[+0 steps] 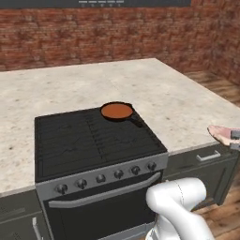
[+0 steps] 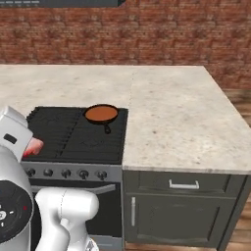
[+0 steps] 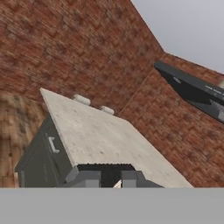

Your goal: Retrieve the steak from the fridge and place it on the saucepan with marinade on the stove.

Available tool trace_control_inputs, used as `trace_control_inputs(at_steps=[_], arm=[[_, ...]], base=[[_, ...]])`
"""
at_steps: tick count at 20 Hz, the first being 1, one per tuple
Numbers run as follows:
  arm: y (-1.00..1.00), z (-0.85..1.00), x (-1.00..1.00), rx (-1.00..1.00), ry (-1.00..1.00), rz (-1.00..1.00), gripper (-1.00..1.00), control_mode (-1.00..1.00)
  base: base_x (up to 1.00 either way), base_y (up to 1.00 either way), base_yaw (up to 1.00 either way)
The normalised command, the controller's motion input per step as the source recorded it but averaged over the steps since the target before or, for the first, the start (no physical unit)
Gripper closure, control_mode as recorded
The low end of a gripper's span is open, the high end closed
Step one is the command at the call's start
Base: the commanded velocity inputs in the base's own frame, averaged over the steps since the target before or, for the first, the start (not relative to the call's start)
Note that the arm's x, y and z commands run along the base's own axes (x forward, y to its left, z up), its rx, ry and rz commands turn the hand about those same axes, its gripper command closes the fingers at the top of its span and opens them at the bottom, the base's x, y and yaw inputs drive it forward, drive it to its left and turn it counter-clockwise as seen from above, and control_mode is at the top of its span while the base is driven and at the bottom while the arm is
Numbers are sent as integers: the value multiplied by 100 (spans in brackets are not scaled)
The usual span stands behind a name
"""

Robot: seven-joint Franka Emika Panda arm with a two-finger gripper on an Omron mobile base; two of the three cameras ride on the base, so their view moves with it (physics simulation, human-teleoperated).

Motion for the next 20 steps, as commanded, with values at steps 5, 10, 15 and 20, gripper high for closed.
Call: trace_control_inputs(at_steps=[5,10,15,20], arm=[[0,0,0,0,0,0,100,100],[0,0,0,0,0,0,100,100],[0,0,0,0,0,0,100,100],[0,0,0,0,0,0,100,100]], base=[[36,-46,24],[46,-28,23],[64,-3,19],[70,0,17]])
